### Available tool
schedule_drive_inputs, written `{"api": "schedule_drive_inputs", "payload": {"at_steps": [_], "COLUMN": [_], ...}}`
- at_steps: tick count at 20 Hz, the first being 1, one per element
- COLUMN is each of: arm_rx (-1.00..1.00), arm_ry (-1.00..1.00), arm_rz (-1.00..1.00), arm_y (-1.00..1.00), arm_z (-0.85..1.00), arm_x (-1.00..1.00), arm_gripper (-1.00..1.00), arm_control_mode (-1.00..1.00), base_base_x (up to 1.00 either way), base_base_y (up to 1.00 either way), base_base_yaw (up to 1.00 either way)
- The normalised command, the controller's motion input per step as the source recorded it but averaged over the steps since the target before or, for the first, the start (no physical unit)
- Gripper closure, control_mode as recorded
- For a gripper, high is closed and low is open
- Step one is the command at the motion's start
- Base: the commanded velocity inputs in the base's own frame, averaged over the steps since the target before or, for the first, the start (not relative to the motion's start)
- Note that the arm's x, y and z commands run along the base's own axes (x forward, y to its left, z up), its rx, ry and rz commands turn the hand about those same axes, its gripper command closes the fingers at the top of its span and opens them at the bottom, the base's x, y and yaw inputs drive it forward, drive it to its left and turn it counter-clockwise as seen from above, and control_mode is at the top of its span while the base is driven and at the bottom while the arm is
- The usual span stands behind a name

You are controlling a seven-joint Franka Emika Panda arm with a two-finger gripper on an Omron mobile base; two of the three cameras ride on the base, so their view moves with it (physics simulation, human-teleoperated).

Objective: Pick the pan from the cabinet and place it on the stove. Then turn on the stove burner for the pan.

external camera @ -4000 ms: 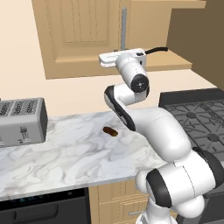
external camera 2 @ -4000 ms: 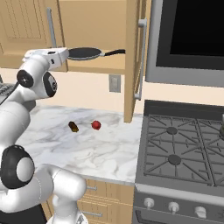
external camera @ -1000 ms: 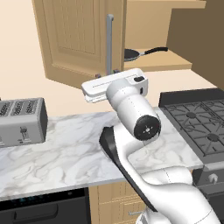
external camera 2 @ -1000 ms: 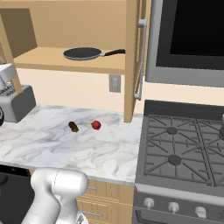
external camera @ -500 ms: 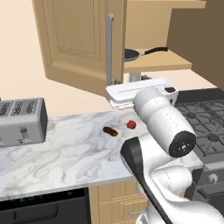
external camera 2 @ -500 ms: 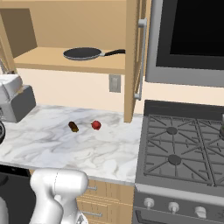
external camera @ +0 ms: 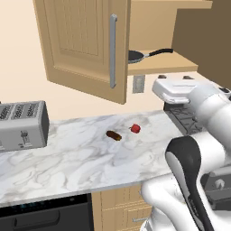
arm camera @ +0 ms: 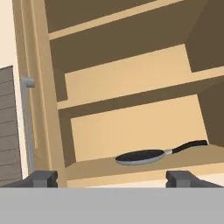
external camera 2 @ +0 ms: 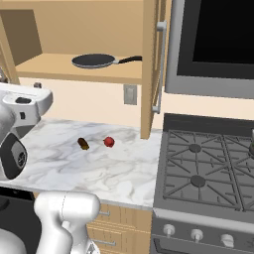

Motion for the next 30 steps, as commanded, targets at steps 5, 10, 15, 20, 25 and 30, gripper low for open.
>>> {"api": "schedule_drive_inputs", "payload": {"at_steps": [5,10,15,20,25,30], "arm_rx": [0.11,0.12,0.16,0.18,0.14,0.12], "arm_ry": [0.05,0.14,0.17,0.17,0.17,0.16], "arm_rz": [0.04,0.03,0.10,0.13,0.09,0.05], "arm_y": [-0.26,-0.02,-0.12,-0.18,0.00,0.01], "arm_z": [0.00,0.00,0.00,0.00,-0.01,-0.07], "arm_x": [0.00,0.09,0.22,0.22,0.29,0.34], "arm_gripper": [-1.00,-1.00,-1.00,-1.00,-1.00,-1.00], "arm_control_mode": [-1.00,-1.00,-1.00,-1.00,-1.00,-1.00], "base_base_x": [0.00,0.00,0.00,0.00,0.00,0.00], "base_base_y": [0.00,0.00,0.00,0.00,0.00,0.00], "base_base_yaw": [0.00,0.00,0.00,0.00,0.00,0.00]}}
